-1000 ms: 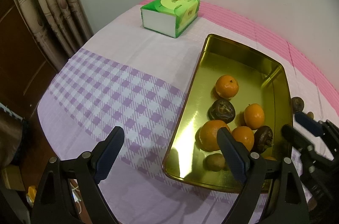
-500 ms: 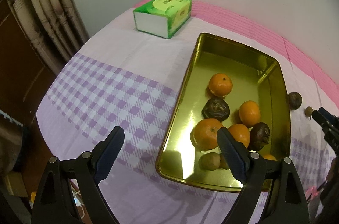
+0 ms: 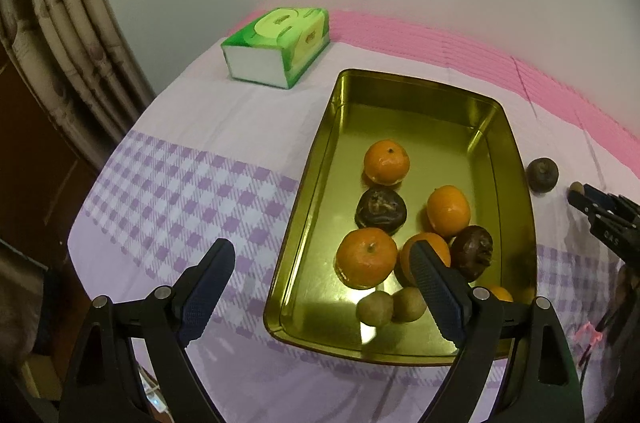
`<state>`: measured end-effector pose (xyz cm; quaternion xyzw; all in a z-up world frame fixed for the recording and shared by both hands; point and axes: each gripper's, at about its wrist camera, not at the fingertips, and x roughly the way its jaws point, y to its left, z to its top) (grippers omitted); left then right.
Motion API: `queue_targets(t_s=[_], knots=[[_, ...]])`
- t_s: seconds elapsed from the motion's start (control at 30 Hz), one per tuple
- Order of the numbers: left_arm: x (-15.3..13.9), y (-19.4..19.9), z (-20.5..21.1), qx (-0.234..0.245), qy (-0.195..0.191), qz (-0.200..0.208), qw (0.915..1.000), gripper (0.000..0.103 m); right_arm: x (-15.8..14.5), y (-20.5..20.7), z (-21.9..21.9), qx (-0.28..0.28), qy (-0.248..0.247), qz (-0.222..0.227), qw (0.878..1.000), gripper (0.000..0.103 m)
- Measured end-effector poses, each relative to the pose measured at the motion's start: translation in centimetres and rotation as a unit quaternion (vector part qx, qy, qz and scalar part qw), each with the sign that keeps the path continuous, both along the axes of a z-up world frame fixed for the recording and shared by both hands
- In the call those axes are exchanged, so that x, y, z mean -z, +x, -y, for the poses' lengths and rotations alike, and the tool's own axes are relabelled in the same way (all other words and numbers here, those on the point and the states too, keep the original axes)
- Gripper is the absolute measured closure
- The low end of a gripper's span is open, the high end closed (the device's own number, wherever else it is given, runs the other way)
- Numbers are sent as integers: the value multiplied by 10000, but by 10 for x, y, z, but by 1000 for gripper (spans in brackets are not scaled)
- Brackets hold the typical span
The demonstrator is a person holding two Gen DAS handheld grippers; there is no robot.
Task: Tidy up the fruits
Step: 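Move the right gripper to the small brown-green fruit on the cloth and grasp it, then grasp the dark brown fruit on the cloth with the left gripper while the right gripper holds its fruit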
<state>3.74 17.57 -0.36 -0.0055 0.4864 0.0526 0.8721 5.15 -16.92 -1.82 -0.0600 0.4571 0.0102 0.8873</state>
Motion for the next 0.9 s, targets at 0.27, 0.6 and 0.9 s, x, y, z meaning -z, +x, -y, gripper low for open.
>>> queue_targets(t_s=[0.27, 0.6, 0.9], knots=[[-4, 2, 15, 97, 217, 56, 9997, 14, 5, 0, 1, -96, -29, 85, 9999, 80], [-16, 13, 65, 540, 198, 136, 9983, 14, 5, -1, 3, -15, -232, 167, 9996, 80], [-21, 25, 135, 1203, 115, 300, 9922, 14, 0, -1, 39, 409, -312, 176, 9985, 80]])
